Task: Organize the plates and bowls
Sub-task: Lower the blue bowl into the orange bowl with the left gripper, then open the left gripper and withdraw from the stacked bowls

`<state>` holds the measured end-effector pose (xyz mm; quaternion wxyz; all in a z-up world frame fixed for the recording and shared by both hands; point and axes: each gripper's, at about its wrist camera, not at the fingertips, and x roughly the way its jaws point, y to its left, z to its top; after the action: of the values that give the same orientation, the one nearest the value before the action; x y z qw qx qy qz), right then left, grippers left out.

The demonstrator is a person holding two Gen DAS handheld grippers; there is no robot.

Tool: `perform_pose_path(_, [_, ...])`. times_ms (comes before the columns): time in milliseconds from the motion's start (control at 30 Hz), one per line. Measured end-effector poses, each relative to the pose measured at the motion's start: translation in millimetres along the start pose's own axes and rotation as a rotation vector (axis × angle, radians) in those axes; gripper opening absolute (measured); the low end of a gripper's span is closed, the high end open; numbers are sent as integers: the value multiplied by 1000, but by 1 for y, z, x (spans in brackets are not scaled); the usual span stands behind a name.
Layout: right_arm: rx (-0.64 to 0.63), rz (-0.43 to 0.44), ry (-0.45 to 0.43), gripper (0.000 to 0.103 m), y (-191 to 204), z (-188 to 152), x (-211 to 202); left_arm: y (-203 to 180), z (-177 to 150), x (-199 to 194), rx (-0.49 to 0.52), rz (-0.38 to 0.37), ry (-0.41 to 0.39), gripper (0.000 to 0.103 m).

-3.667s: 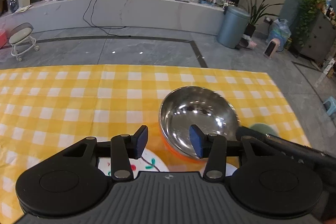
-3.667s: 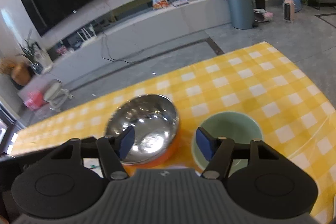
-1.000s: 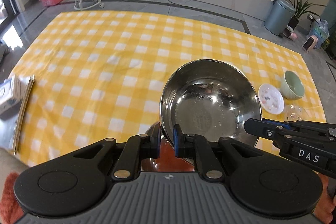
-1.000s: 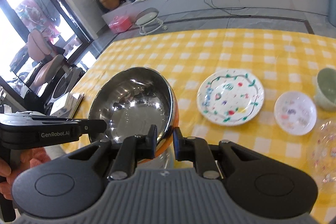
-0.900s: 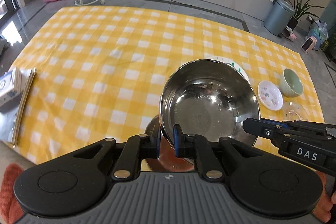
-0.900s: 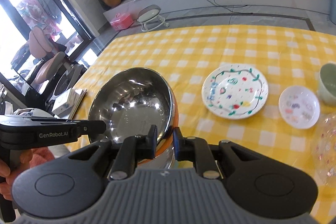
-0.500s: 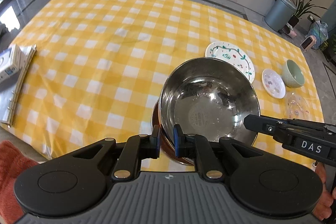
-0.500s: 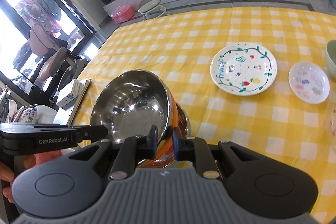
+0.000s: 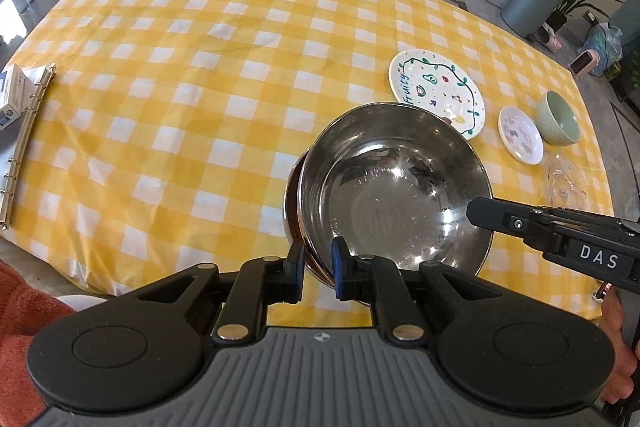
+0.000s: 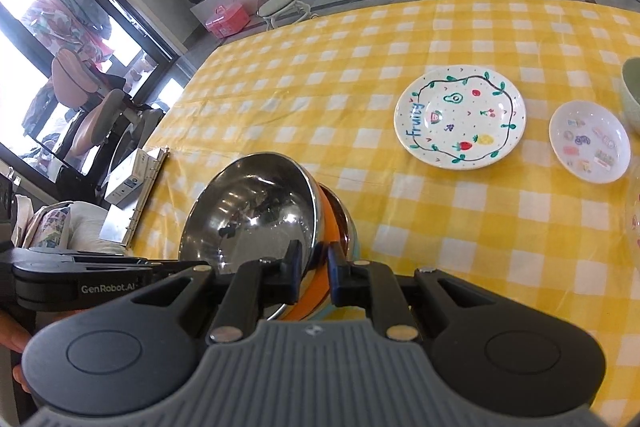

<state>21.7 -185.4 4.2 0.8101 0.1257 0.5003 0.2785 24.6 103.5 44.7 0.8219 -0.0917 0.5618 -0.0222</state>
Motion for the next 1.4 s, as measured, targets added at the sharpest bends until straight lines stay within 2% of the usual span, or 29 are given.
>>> perform_pose_path(600, [3,-29,37,12,-4,-2,20,-6,7,15,50,57,31,17])
perform_pose_path(733, [-1,-32,27,19,-4,-3,17,-7,9,13,54,59,36,19])
perform_pose_path(800, [-7,-33,17,27,-3,-3,15,-8,8,11,60,59,32,19])
perform_pose_path(867, [-10,-32,8,32,-3,-2,13,-8,8,7,63,53,26,28])
perform_pose_path(1000, [-13,-34,-6,37,-3,-1,8,-11,9,-1,69,49,3,33])
perform_pose_path(1067, [-18,-40,-18,43,-3,-1,4,-14,9,-5,77,54,-16,36])
perform_pose_path(1267, [-45,-68,-62,55,-1,-1,-13,-30,11,-16,120,34,-56,37])
perform_pose_path(1400, [-55,-129,-92,56,-7,0,-21,-44,13,-21,144,-19,-78,37])
